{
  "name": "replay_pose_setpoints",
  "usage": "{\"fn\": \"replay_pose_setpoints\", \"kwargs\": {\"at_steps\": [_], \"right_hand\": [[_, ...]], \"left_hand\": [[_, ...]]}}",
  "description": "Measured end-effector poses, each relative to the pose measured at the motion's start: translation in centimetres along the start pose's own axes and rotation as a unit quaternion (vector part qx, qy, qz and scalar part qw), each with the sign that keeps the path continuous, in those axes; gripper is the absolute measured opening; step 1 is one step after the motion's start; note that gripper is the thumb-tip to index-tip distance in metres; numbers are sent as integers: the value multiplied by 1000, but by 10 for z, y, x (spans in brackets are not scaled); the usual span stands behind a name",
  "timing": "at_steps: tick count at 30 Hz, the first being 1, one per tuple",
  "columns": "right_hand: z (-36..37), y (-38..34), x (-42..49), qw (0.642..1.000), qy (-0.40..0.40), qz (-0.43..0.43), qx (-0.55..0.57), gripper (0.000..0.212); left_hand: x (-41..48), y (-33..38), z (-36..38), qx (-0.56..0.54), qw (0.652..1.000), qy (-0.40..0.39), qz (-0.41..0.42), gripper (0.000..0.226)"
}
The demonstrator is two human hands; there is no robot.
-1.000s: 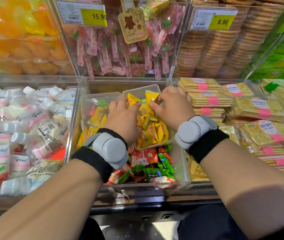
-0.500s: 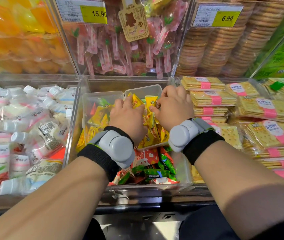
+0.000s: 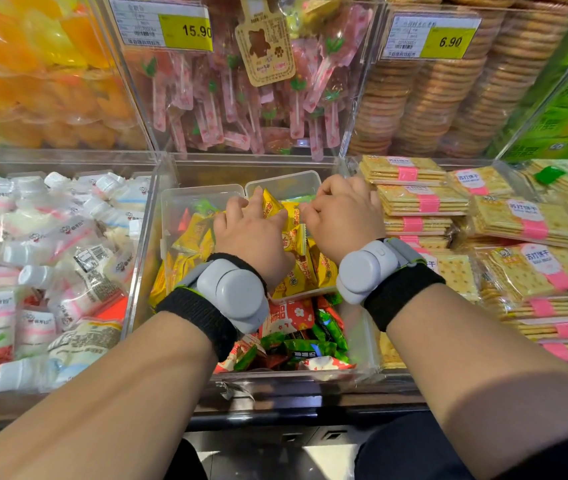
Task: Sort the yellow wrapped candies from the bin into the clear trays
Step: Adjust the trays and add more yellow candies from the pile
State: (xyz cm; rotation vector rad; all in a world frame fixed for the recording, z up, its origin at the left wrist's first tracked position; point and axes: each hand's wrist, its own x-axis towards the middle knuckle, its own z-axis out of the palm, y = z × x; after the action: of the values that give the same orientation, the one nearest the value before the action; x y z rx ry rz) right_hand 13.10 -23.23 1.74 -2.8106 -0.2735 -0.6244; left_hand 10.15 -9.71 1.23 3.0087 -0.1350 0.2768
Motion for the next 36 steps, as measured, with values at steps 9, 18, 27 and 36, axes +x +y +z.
{"fn": "replay_pose_setpoints", "kwargs": {"at_steps": [9,18,27,36], "right_hand": [[-11,-5,-3,998,5,-10,62,50],[-16,1,-4,992,-40,-66,95,37],[-24,2,-3,955,34,1,296,27],[-23,5,-1,943,125,55,305,29]], "left_hand": [[-3,-2,2,-29,1000,3,-9,67],[0,-10,-1,-78,997,-12,-8,79],[-4,-16,-13,-187,982,-25,-18,79],[-4,-6,-9,-133,990,31,-23,48]]}}
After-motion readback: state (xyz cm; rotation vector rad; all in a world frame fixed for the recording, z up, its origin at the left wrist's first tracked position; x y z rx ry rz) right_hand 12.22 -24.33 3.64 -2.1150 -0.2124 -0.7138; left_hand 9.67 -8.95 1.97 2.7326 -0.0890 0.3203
